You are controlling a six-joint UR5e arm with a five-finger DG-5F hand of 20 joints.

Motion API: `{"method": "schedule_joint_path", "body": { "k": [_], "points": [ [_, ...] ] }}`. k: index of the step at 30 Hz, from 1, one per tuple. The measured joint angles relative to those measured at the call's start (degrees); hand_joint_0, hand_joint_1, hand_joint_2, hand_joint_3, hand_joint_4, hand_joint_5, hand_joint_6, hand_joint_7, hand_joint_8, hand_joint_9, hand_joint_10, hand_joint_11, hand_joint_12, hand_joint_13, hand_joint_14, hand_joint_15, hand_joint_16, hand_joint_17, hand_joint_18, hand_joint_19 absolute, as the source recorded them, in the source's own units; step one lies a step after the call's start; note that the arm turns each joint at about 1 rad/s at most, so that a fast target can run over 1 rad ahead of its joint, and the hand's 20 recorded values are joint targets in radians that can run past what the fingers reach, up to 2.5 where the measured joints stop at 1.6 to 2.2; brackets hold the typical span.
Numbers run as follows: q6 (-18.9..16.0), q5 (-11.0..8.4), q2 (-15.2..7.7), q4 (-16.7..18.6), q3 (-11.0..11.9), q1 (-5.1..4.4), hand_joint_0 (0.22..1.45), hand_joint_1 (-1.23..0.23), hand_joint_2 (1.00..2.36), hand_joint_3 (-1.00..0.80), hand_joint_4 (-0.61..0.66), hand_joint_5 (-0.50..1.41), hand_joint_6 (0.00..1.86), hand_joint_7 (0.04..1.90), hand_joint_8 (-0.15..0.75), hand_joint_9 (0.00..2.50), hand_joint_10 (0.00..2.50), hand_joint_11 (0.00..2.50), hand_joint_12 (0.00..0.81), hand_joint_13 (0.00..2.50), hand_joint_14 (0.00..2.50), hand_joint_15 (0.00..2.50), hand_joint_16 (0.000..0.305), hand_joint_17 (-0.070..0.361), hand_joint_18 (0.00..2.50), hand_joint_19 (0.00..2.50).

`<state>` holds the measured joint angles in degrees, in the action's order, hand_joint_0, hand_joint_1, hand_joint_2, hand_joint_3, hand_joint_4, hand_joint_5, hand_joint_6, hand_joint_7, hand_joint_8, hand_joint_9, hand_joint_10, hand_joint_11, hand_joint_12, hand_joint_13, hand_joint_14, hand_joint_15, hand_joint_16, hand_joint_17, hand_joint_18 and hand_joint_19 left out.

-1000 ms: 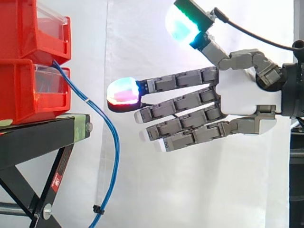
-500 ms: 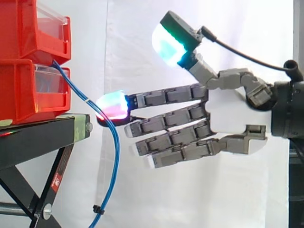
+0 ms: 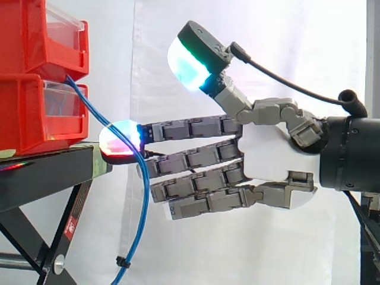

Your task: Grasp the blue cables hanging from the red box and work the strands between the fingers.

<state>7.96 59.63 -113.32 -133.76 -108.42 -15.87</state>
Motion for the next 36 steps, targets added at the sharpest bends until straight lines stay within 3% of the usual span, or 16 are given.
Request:
{"method": "schedule_joint_path", "body": {
  "k": [12,19,29,36],
  "points": [
    [3.1,-3.5,-0.3,0.1,0.0,-2.01,0.63,-0.41,1.0,-1.0,0.11,-0.47,0.0,0.66,0.298,0.0,0.0,0.1,0.391,0.0,0.01,0.22,0.072,0.163,0.0,0.34],
    [1.8,-3.99,-3.2,2.2,0.4,-2.6,0.64,-0.41,1.0,-1.0,0.12,-0.47,0.01,0.67,0.302,0.0,0.0,0.11,0.392,0.0,0.01,0.23,0.072,0.163,0.0,0.35],
    [3.9,-5.15,-3.9,3.9,0.5,-3.23,0.64,-0.41,1.0,-1.0,0.12,-0.47,0.01,0.66,0.306,0.0,0.0,0.12,0.399,0.0,0.01,0.24,0.073,0.163,0.0,0.35],
    [2.9,-5.75,-7.8,5.8,2.1,-3.44,0.64,-0.41,1.0,-1.0,0.12,-0.46,0.01,0.66,0.309,0.01,0.0,0.14,0.399,0.0,0.01,0.24,0.073,0.164,0.0,0.36]
  ]
}}
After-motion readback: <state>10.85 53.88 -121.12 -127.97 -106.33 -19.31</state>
